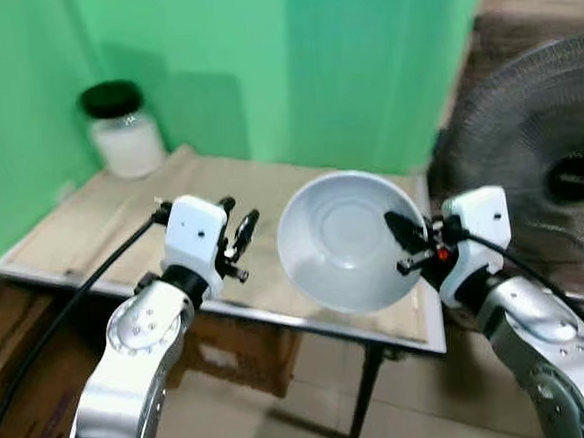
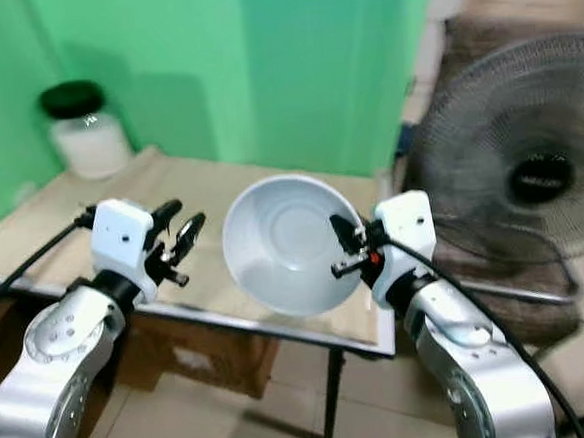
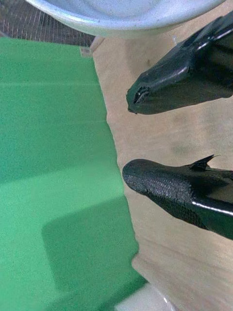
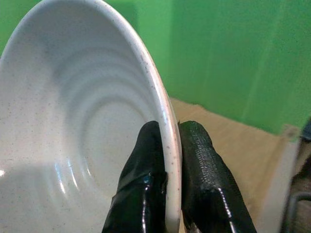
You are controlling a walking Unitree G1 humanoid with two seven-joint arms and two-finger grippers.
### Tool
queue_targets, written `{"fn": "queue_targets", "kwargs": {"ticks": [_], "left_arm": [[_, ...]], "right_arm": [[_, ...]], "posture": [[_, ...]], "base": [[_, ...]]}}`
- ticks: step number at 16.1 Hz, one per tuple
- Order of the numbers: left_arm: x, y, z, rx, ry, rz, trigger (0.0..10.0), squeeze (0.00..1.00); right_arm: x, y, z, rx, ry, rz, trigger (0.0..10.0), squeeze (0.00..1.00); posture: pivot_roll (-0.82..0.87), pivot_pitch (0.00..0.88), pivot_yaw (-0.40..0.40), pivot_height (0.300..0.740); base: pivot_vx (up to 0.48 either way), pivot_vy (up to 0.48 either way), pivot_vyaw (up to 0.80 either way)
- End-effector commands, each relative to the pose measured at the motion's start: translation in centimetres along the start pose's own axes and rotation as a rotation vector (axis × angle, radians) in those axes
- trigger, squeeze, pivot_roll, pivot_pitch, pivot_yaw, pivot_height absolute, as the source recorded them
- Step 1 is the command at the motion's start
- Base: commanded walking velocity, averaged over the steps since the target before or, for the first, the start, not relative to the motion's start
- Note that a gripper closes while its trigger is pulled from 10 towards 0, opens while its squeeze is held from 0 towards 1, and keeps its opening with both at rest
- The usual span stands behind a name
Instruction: Setting the table
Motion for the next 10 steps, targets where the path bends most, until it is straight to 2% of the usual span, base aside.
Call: {"fn": "queue_targets", "kwargs": {"ticks": [1,5,6,8,10], "left_arm": [[0.1,0.0,-0.2,0.010,-0.008,0.002,10.0,0.00],[-0.2,0.1,-1.3,0.053,0.001,-0.009,10.0,0.00],[-0.2,0.0,-1.3,0.053,0.002,-0.009,10.0,0.00],[-0.2,0.0,-1.3,0.041,0.011,-0.010,10.0,0.00],[-0.1,-0.3,-1.2,0.040,0.011,-0.010,10.0,0.00]], "right_arm": [[0.6,0.0,-0.1,0.001,0.000,0.019,10.0,0.00],[0.3,0.4,1.5,-0.132,-0.025,0.019,10.0,0.00],[0.3,0.5,1.8,-0.150,-0.023,0.023,10.0,0.00],[0.3,0.5,3.3,-0.253,-0.023,0.038,10.0,0.00],[0.6,0.5,3.7,-0.279,0.000,0.038,10.0,0.00]], "posture": [[0.08,0.000,-0.026,0.740],[0.07,0.000,-0.025,0.740],[0.08,0.000,-0.024,0.740],[0.07,0.000,-0.023,0.740],[0.07,0.000,-0.018,0.740]], "base": [[0.000,0.000,-0.80],[0.000,0.000,-0.80],[0.000,0.000,-0.80],[0.000,0.000,-0.80],[0.000,0.000,-0.80]]}}
Point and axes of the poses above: a point about 5 cm out from each wrist's last joint towards the gripper, its own y axis pointing back from the gripper into the wrist, its own x axis along the axis of the wrist's last joint, z = x × y, the point moved 6 cm from there along -y, pointing out of the wrist towards the gripper, and after that the axes turned 7 degrees about y, right-handed, at the moved point
